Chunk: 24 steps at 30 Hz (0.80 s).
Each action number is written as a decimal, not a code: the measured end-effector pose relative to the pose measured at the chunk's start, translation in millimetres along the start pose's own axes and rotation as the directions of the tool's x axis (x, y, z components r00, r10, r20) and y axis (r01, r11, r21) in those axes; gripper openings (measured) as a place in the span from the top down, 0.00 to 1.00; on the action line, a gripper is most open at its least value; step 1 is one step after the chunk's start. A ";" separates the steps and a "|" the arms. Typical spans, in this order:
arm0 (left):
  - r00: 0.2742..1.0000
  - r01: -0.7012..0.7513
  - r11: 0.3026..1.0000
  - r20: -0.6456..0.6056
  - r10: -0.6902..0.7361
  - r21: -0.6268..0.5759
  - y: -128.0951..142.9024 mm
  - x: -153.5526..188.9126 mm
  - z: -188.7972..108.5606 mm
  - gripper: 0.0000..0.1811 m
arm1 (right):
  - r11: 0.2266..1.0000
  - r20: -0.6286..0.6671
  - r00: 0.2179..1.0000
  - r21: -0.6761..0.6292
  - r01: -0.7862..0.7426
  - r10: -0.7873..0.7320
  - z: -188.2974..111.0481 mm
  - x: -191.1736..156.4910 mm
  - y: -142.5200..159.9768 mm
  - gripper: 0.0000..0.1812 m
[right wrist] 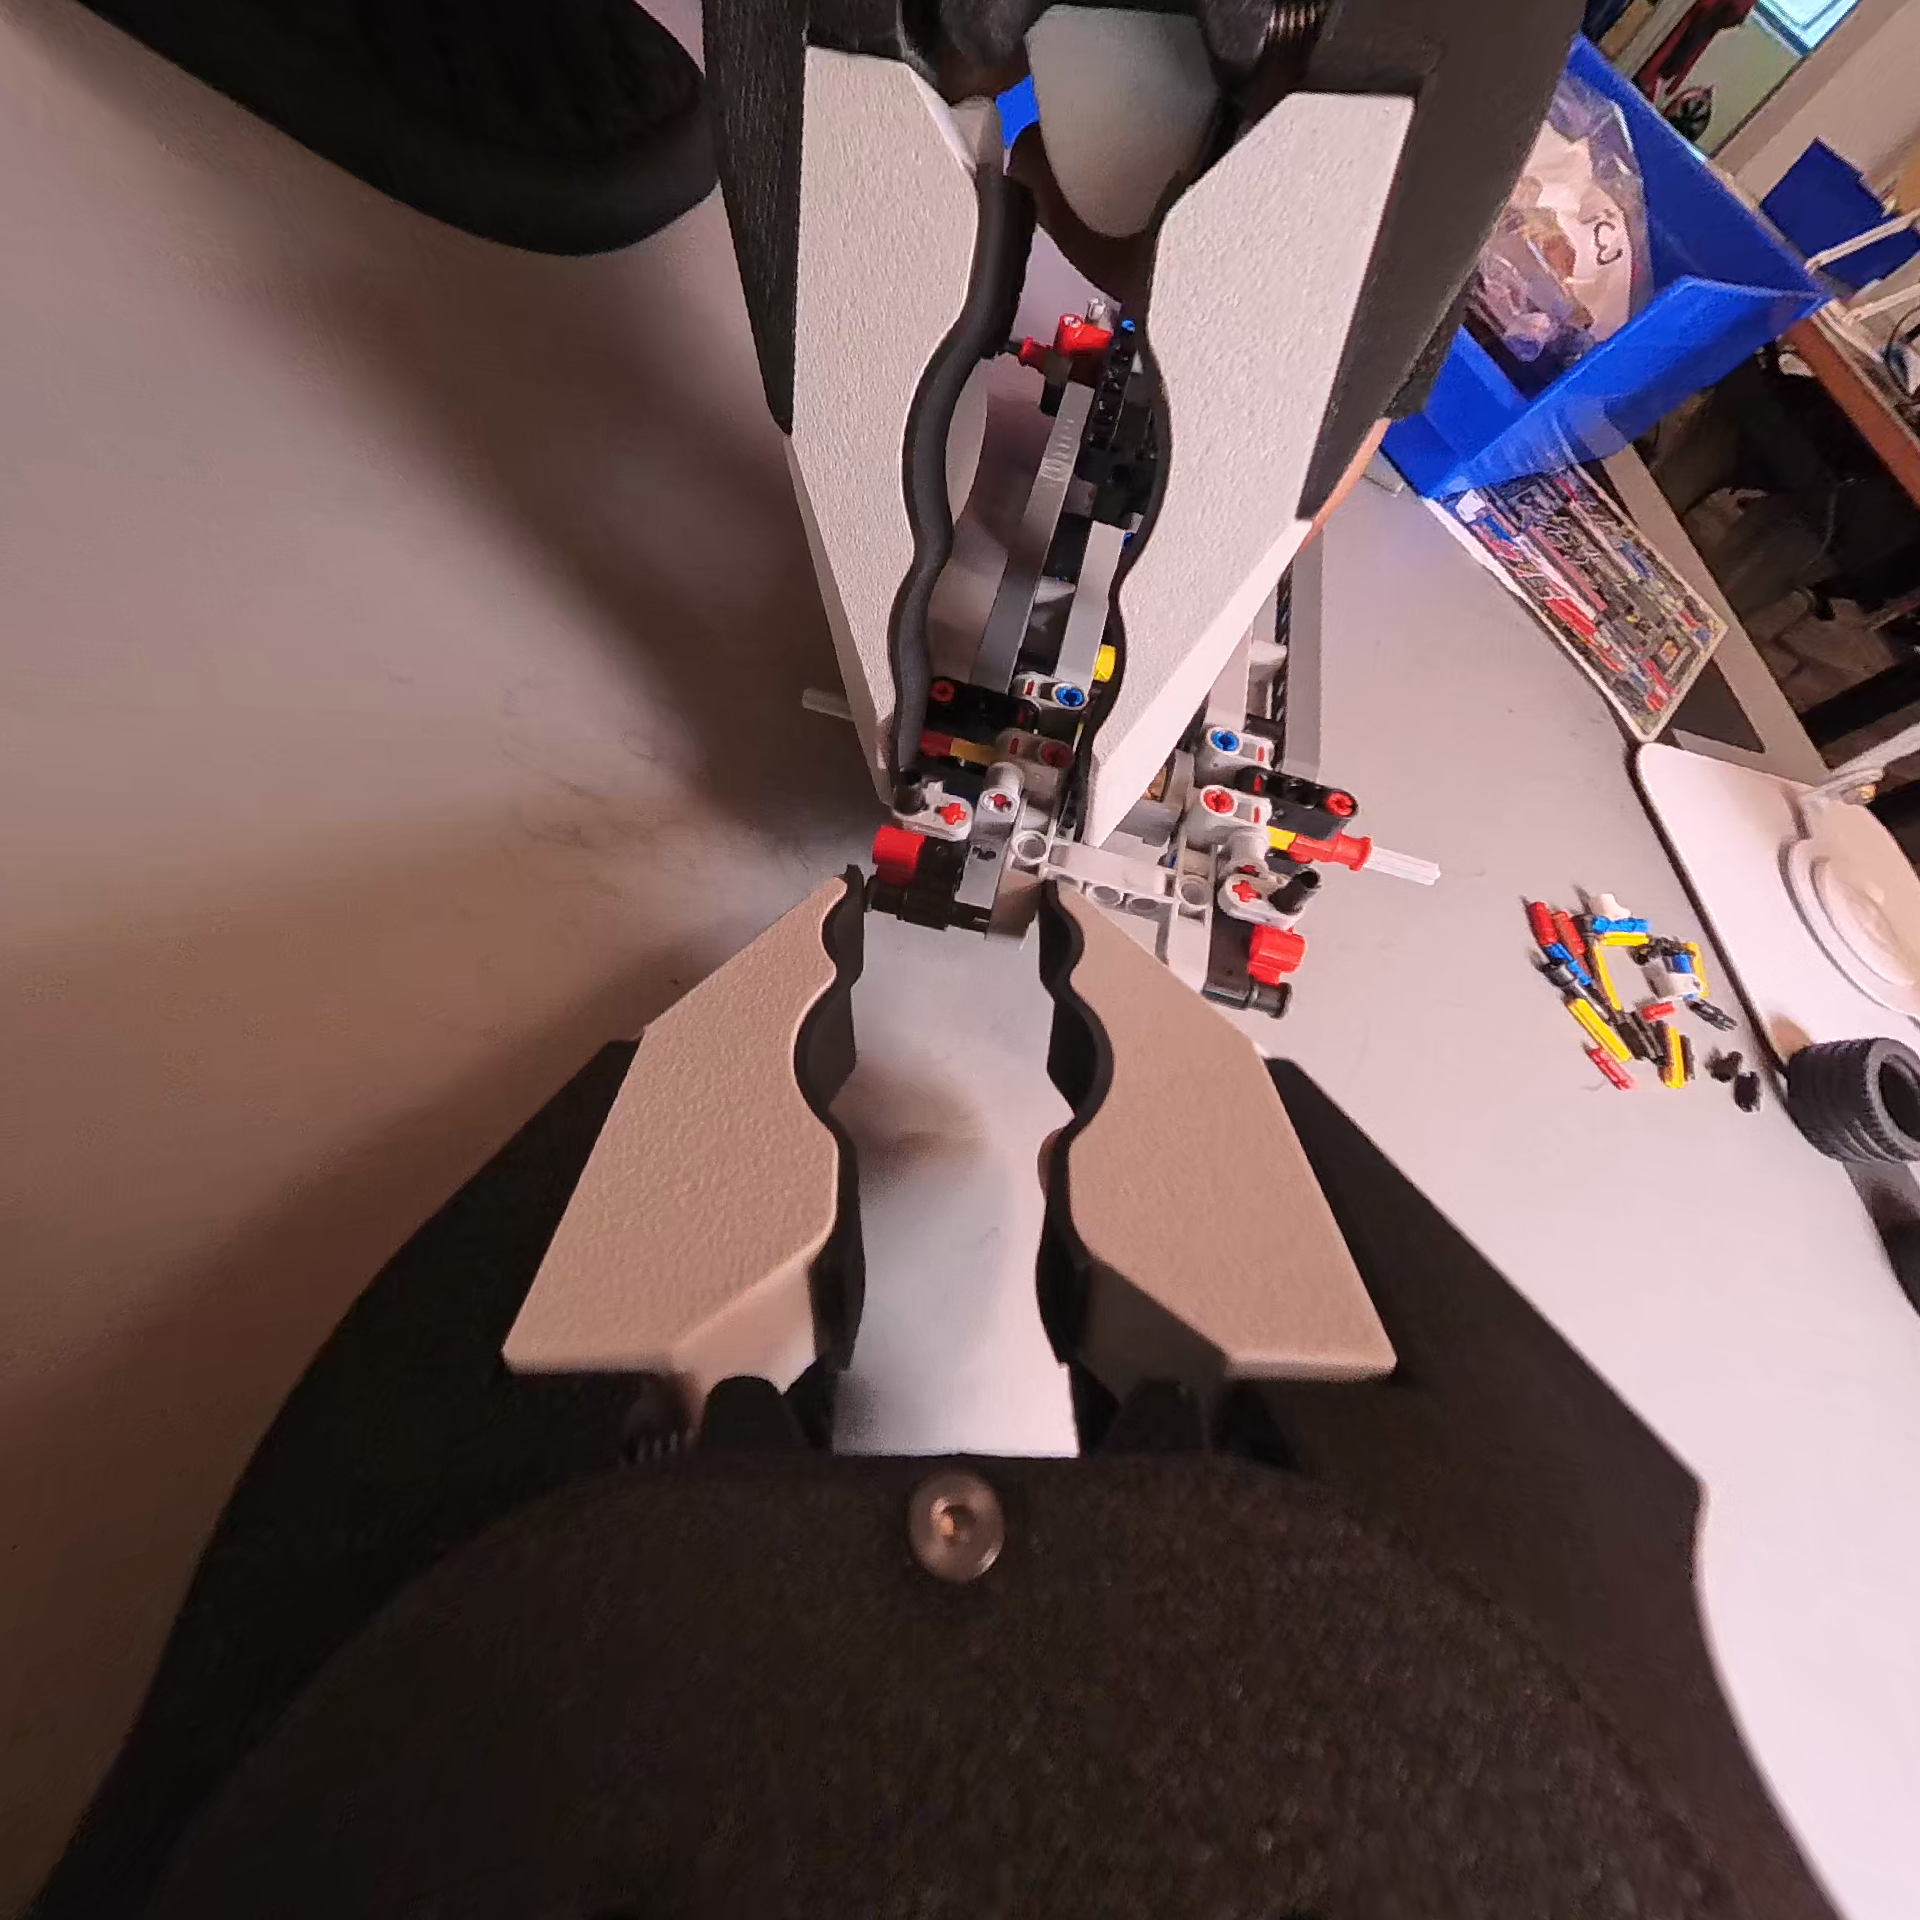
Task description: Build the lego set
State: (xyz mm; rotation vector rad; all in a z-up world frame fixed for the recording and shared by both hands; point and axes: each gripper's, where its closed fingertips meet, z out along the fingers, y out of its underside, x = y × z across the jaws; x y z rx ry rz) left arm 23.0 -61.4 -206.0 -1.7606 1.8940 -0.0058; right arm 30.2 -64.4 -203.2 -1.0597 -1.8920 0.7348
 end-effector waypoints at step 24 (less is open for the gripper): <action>1.000 -0.006 1.000 0.001 0.006 0.012 1.1 4.2 -2.0 0.83 | 1.000 0.002 1.000 -0.012 0.019 -0.019 2.6 -4.5 -3.0 0.84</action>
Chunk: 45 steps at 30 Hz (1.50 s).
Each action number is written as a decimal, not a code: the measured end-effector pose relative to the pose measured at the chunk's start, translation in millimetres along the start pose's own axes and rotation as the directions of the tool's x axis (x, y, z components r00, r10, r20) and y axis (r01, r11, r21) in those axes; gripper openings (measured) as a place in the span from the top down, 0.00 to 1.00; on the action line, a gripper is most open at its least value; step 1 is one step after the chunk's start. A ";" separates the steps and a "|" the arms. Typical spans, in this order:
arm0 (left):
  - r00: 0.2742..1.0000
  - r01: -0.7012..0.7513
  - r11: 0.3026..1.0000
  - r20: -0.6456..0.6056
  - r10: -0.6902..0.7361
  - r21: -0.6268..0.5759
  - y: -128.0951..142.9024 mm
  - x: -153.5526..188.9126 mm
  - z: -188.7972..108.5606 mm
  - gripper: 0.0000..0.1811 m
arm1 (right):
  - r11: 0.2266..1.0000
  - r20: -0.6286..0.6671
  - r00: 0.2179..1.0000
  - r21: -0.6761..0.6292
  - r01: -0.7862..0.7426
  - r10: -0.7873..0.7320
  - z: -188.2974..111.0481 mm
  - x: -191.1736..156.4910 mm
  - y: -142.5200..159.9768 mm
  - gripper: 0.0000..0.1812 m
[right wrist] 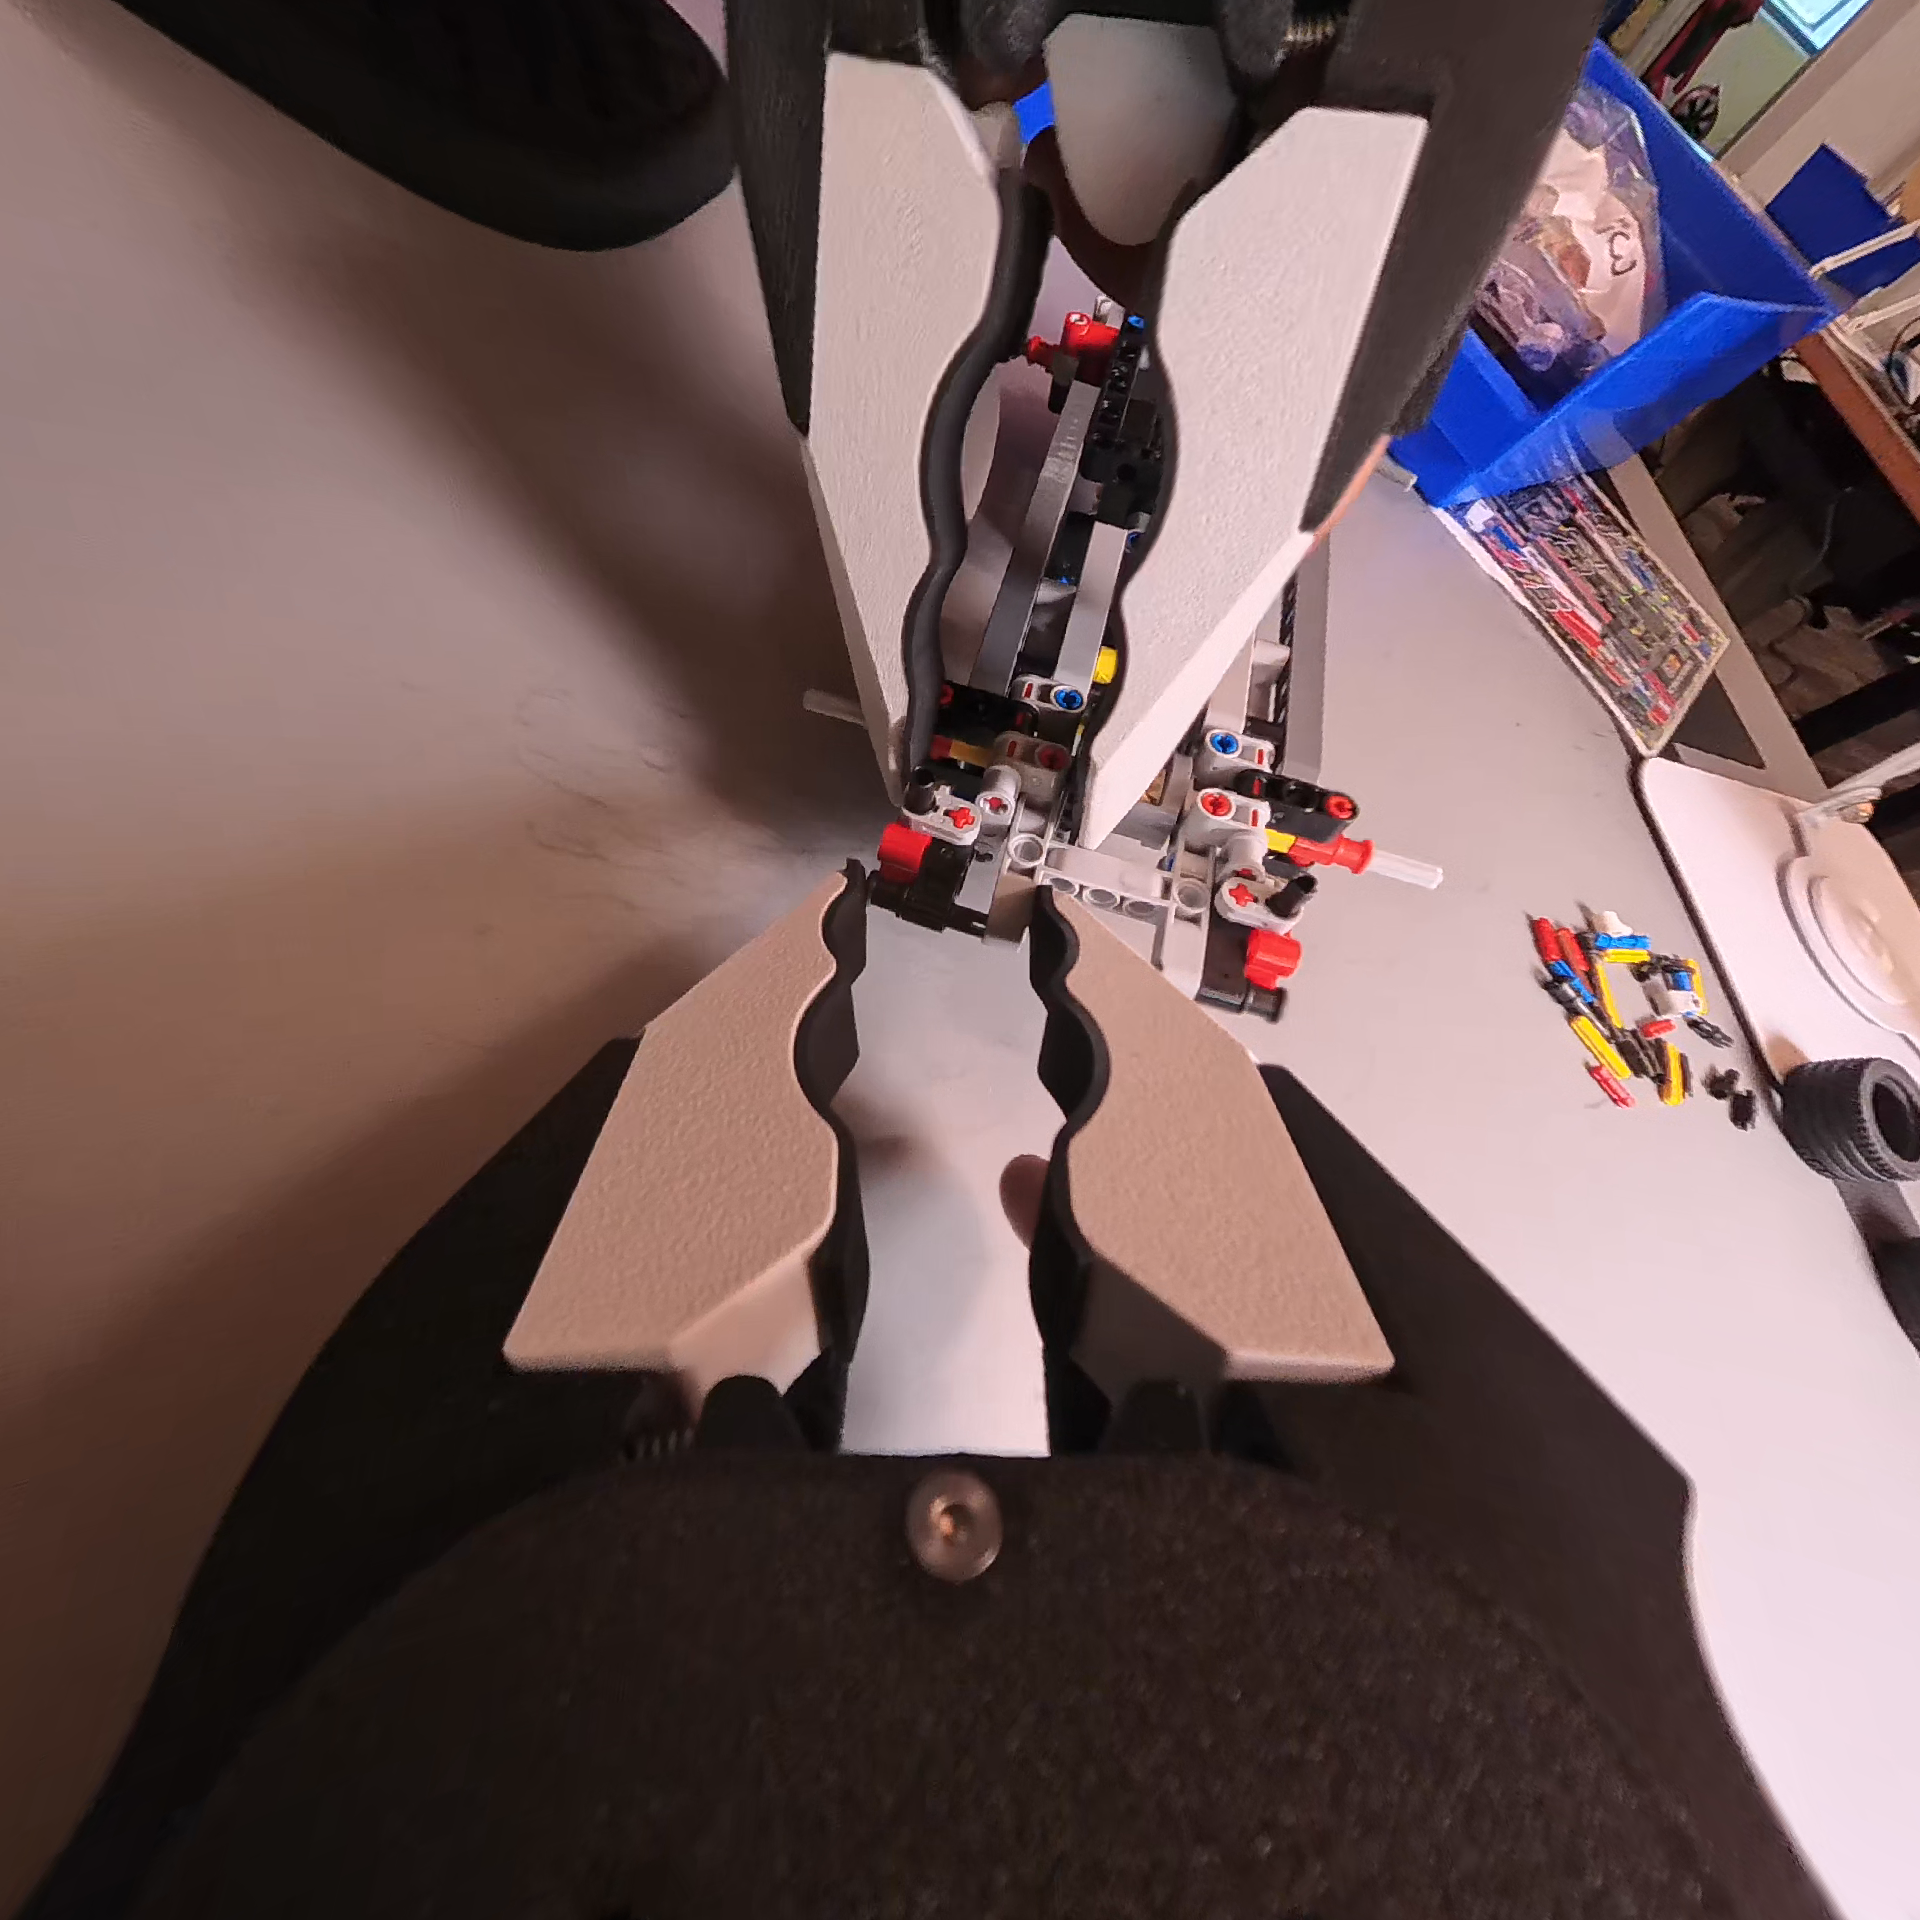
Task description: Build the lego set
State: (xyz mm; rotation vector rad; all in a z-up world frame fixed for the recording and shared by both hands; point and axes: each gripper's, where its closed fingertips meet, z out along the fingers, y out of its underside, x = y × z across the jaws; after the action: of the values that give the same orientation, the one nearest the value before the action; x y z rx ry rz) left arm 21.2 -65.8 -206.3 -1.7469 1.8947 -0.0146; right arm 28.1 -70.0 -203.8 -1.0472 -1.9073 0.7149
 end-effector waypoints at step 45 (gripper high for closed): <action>0.979 0.192 0.913 0.000 -0.206 0.360 -19.4 -8.6 -36.1 0.83 | 0.962 0.003 0.984 0.211 -0.173 0.176 -27.0 10.5 -37.9 0.84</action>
State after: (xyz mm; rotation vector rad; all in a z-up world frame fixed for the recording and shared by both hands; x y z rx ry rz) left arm 24.5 -73.6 -165.3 -1.6608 1.5603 -0.3783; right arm 33.0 -77.2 -156.8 -1.0900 -1.6964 0.9840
